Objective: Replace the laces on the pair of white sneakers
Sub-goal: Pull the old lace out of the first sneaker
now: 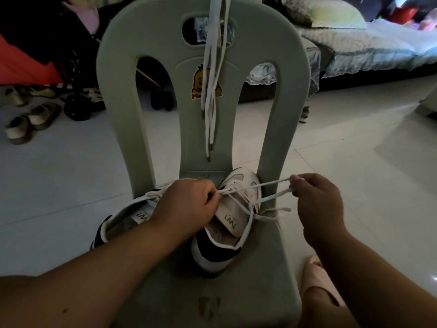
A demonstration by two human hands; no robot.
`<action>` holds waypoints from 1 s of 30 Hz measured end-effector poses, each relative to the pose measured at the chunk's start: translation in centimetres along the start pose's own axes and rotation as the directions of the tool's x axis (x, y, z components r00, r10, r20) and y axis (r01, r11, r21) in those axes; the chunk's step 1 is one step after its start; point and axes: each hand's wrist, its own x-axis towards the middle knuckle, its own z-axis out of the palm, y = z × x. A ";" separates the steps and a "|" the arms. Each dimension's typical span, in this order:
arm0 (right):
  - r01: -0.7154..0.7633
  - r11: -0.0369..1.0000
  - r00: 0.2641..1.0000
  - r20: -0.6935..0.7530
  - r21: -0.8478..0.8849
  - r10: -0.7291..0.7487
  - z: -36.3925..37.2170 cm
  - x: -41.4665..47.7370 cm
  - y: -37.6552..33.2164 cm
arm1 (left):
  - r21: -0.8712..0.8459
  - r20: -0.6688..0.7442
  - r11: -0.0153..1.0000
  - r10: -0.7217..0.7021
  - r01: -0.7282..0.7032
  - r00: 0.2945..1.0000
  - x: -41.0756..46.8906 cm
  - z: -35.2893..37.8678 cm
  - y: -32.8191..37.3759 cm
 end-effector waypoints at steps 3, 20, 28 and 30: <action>0.194 0.954 0.959 0.251 -0.229 -0.134 0.8 -0.5 -0.6 | 0.008 0.006 1.000 0.018 -0.018 1.000 -0.1 0.0 0.1; 0.303 0.793 0.953 0.176 -0.529 -0.247 0.6 0.9 -0.5 | -0.009 0.028 0.999 0.051 -0.051 0.998 -0.2 0.3 -0.3; 0.282 0.813 0.915 0.398 -0.509 -0.069 -0.1 1.2 0.2 | -0.074 0.219 0.997 -0.008 0.025 0.976 -1.2 0.0 1.1; 0.329 0.795 0.891 0.447 -0.509 -0.082 0.0 0.1 0.1 | -0.042 0.303 0.999 0.013 0.000 0.953 -1.5 0.3 1.8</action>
